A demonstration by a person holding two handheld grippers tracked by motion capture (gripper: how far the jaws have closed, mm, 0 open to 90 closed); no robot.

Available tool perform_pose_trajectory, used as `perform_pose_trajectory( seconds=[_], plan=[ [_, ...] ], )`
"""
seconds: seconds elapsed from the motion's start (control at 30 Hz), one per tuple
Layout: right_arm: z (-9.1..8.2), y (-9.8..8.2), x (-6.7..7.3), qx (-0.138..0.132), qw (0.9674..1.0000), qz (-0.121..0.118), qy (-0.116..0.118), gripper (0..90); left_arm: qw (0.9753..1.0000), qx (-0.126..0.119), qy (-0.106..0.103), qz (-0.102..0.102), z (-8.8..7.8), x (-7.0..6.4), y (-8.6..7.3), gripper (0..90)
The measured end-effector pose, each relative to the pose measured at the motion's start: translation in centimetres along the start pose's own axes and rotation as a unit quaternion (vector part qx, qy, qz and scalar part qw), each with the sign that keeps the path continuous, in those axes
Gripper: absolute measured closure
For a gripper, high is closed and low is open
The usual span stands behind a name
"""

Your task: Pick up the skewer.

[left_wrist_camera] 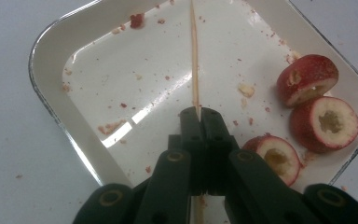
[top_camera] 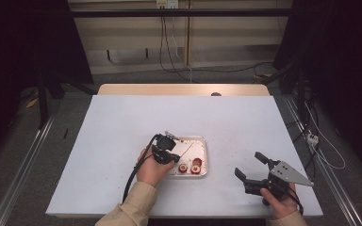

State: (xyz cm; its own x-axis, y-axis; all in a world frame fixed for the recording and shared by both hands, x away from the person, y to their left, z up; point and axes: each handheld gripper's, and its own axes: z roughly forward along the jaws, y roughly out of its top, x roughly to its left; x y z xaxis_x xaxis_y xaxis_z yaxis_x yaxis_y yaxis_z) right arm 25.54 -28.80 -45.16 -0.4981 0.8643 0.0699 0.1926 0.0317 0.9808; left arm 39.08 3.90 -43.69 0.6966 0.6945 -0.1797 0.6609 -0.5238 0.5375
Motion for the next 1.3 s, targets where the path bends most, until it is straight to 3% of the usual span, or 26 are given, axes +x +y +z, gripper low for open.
perform_pose_trajectory(
  seconds=[0.17, 0.47, 0.73, 0.9, 0.97, 1.07, 1.13, 1.17, 1.3],
  plan=[
    [0.0, 0.0, 0.0, -0.001, 1.0000, 0.002, 0.001, 3.9, 0.9994, -0.024, -0.018, -0.015, -1.0, 0.0, 0.0, 89.8],
    [0.2, 0.0, 0.1, -0.001, 1.0000, 0.003, 0.001, 3.9, 0.9986, -0.036, -0.031, -0.025, -2.8, 0.7, -0.4, 89.8],
    [0.3, 0.0, 0.2, 0.002, 1.0000, 0.003, 0.004, 3.9, 0.9999, 0.000, -0.013, -0.011, -2.6, 0.7, -1.1, 89.7],
    [0.3, 0.0, 0.3, 0.000, 1.0000, 0.003, 0.005, 3.9, 0.9998, 0.017, -0.013, -0.001, -2.3, 0.5, -1.0, 89.5],
    [0.3, 0.0, 0.3, 0.000, 1.0000, 0.003, 0.005, 3.9, 0.9993, 0.033, -0.018, 0.005, -2.1, 0.3, -0.7, 89.2],
    [0.3, 0.0, 0.3, 0.000, 1.0000, 0.003, 0.005, 3.9, 0.9986, 0.049, -0.004, 0.017, -2.0, 0.0, -0.3, 89.1],
    [0.3, 0.0, 0.3, 0.000, 1.0000, 0.002, 0.006, 3.9, 0.9964, 0.080, 0.005, 0.027, -1.6, -0.2, -0.2, 88.0],
    [0.3, 0.0, 0.2, -0.001, 1.0000, 0.002, 0.006, 3.9, 0.9962, 0.081, 0.008, 0.031, -1.4, -0.3, -0.2, 87.6],
    [0.2, 0.0, 0.3, -0.001, 1.0000, 0.004, 0.006, 3.8, 0.9965, 0.081, -0.006, 0.017, -1.5, -0.3, -0.3, 89.0]
  ],
)
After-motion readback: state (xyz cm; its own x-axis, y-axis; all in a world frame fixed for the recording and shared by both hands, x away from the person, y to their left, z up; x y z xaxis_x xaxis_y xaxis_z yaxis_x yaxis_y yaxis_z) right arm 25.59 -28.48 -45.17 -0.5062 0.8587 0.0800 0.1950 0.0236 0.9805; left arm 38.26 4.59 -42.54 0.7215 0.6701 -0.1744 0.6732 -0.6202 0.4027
